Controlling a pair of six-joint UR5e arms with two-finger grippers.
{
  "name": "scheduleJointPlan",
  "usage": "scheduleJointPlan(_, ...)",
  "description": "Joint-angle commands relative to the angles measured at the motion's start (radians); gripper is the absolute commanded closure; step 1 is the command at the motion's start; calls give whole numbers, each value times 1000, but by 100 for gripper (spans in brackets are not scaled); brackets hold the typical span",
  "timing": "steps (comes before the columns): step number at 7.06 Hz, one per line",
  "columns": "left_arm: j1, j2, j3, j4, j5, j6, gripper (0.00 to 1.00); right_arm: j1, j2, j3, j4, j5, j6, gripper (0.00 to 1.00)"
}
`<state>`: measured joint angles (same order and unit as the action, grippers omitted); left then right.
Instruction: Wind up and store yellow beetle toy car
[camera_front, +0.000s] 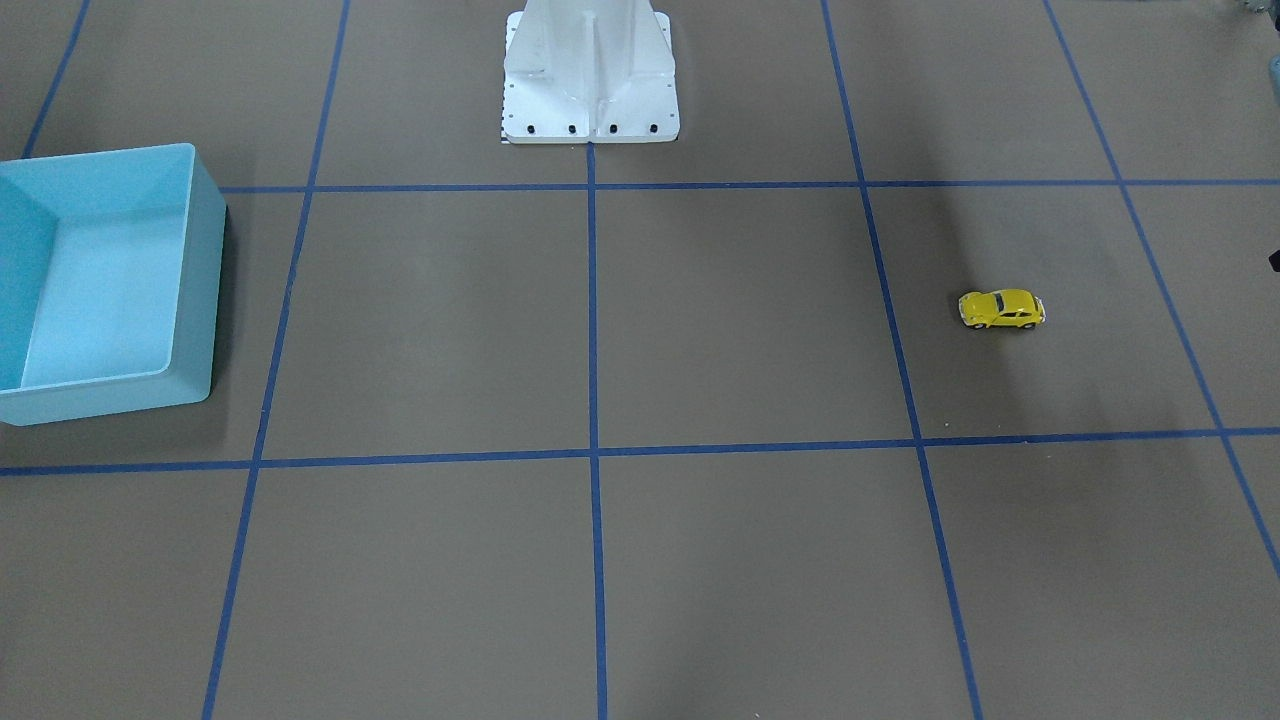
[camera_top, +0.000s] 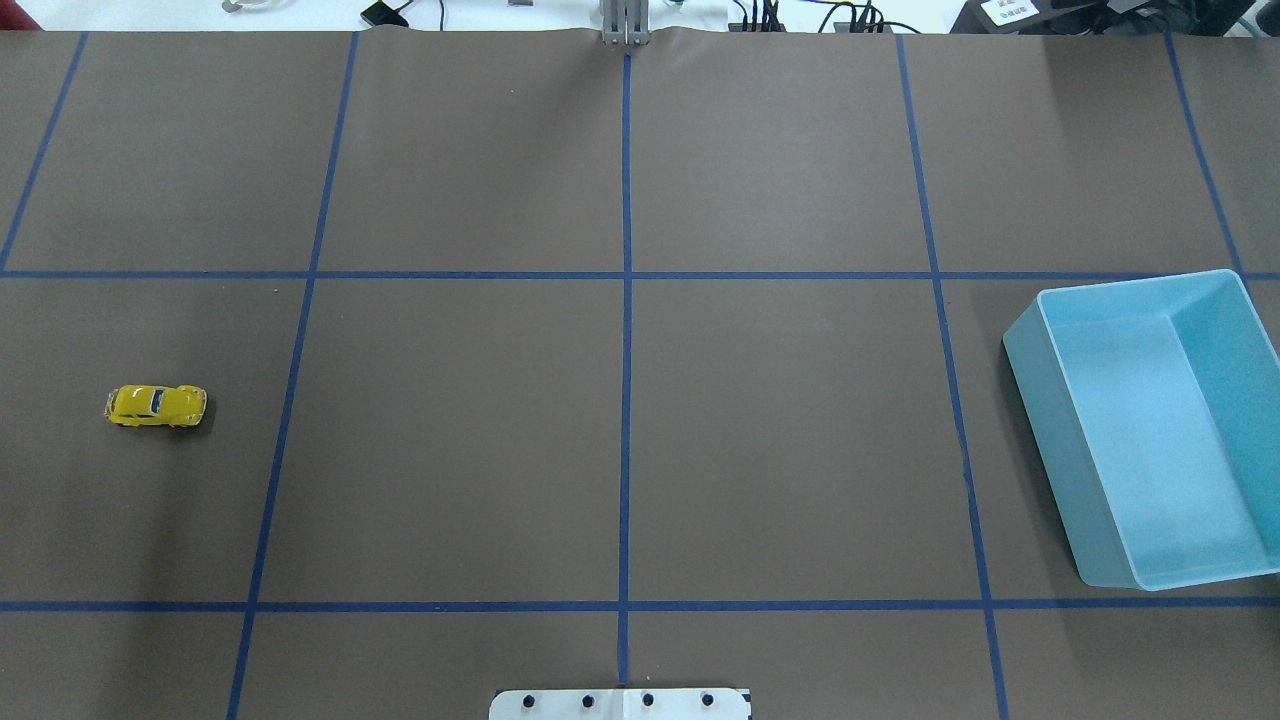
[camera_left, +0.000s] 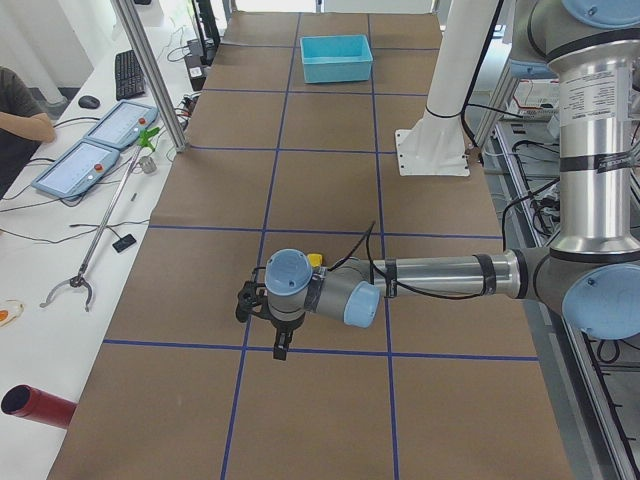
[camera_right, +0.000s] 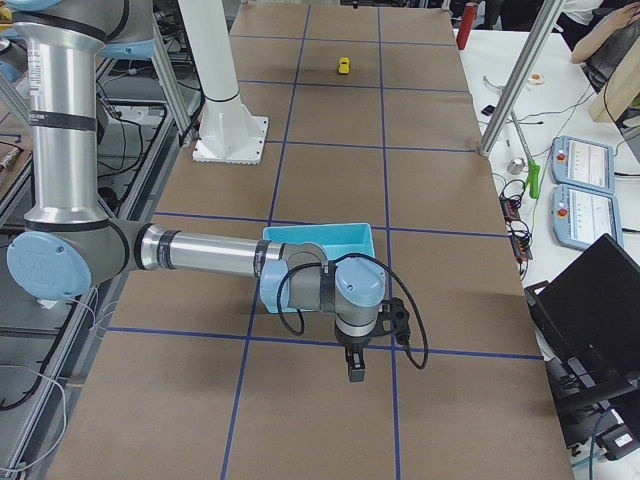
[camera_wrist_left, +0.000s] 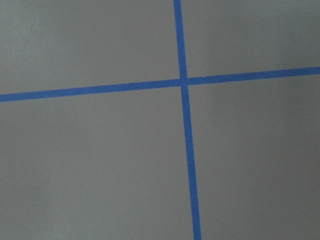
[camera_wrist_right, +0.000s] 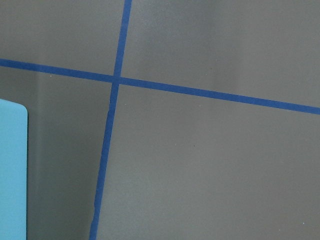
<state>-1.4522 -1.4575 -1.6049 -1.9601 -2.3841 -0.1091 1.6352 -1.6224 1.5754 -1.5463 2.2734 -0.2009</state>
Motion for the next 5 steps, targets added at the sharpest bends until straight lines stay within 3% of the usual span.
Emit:
scheduleJointPlan(1,116,5,-10,-231,-46,0,0,0,-1,0,0,0,0,0)
scheduleJointPlan(2,137,23,-33,-302,-76,0,0,-2,-1,0,0,0,0,0)
scheduleJointPlan(3,157,26,-29,-368,-190,3,0,0,-1,0,0,0,0,0)
scheduleJointPlan(5,153,28,-27,-398,-210,181,0,0,-1,0,0,0,0,0)
